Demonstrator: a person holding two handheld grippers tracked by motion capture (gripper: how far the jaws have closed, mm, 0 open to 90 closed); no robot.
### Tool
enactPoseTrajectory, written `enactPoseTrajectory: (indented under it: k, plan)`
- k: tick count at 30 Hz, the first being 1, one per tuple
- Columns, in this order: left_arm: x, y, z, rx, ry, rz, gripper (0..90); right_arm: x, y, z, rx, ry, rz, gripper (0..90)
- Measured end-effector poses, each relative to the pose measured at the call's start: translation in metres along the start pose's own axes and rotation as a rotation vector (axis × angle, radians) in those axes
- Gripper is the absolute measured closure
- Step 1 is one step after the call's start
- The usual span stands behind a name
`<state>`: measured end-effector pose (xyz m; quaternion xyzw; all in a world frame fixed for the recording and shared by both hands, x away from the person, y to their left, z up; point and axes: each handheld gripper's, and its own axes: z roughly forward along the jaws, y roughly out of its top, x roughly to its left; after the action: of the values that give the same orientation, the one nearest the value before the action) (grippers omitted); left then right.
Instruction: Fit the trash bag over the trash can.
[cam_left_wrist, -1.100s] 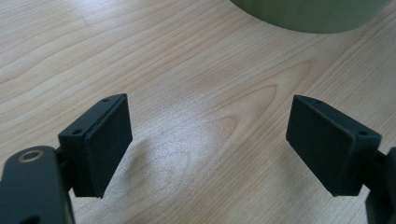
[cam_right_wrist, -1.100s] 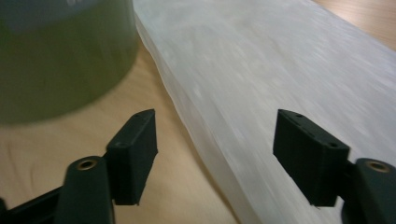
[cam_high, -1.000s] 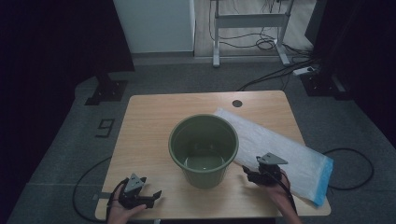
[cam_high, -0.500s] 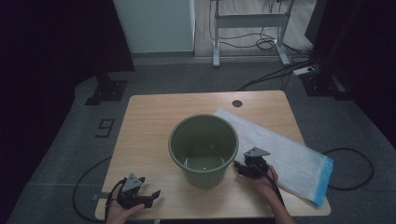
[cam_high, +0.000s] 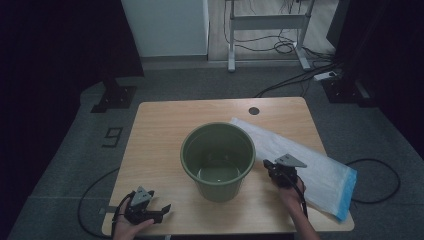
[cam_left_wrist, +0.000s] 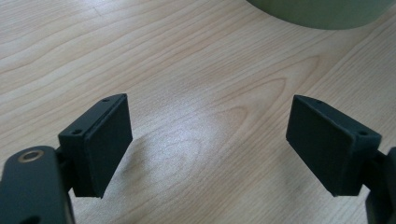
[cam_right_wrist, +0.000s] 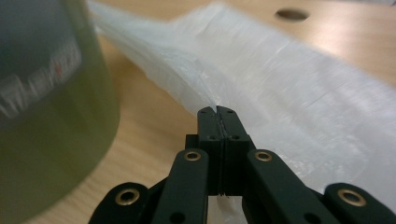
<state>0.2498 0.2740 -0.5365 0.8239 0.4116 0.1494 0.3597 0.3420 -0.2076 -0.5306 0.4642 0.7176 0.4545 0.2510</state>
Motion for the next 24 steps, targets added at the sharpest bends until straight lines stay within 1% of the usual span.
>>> enactPoseTrajectory:
  k: [2,4,8,11,14,19,21,24]
  plan:
    - [0.0,0.0,0.0,-0.001,0.002,0.003,14.2,-0.004,0.005,-0.01,-0.044,-0.004,0.035,88.4]
    - [-0.001,0.0,0.0,-0.001,0.001,0.005,14.2,-0.007,0.009,-0.018,-0.076,-0.003,0.056,88.5]
    - [-0.003,0.0,0.002,0.005,-0.001,0.004,14.2,-0.011,0.018,-0.033,-0.128,0.007,0.066,88.6]
    - [-0.003,0.0,0.003,0.012,-0.001,0.008,14.2,-0.013,0.028,-0.041,-0.157,0.001,0.069,88.6]
    - [-0.003,0.0,0.003,0.01,0.0,0.004,14.2,-0.016,0.039,-0.05,-0.193,0.001,0.094,88.7]
    - [-0.002,-0.001,0.003,0.008,0.001,0.002,14.2,-0.02,0.056,-0.067,-0.265,0.021,0.139,88.7]
    - [-0.002,-0.001,0.002,0.008,0.001,0.001,14.2,-0.02,0.062,-0.072,-0.287,0.022,0.14,88.7]
    - [-0.002,-0.001,0.002,0.009,0.002,0.003,14.2,-0.019,0.07,-0.081,-0.312,0.021,0.128,88.7]
